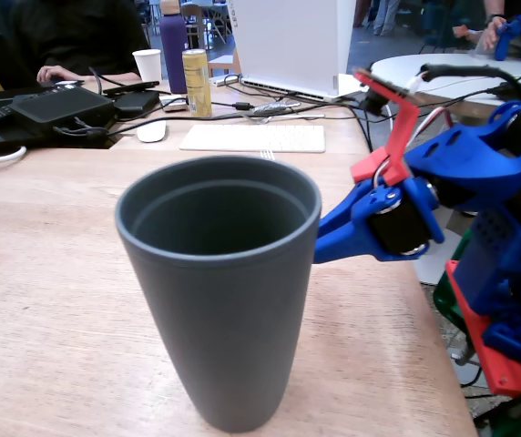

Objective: Grab the fork and place it in gray glass

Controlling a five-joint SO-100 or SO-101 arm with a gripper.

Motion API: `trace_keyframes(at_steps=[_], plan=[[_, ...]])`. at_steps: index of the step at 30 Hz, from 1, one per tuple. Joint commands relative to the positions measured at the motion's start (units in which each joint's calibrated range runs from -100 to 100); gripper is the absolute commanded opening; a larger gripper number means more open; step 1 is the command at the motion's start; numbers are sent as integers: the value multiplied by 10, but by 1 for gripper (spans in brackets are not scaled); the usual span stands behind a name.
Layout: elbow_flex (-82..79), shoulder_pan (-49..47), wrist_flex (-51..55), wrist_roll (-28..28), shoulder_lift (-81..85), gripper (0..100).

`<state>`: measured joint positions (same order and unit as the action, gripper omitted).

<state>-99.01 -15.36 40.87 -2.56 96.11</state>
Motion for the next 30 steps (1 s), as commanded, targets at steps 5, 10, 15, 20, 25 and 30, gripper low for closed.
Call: trace_keyframes(at_steps=[5,10,15,20,25,30], plan=[[-5,-4,-6,-5,6,0],[6,-5,-1,0,-3,0],[178,-7,2,0,-127,0],[377,-55,26,0,-279,0],[554,-48,157,0,-362,0],[667,47,180,0,-412,0]])
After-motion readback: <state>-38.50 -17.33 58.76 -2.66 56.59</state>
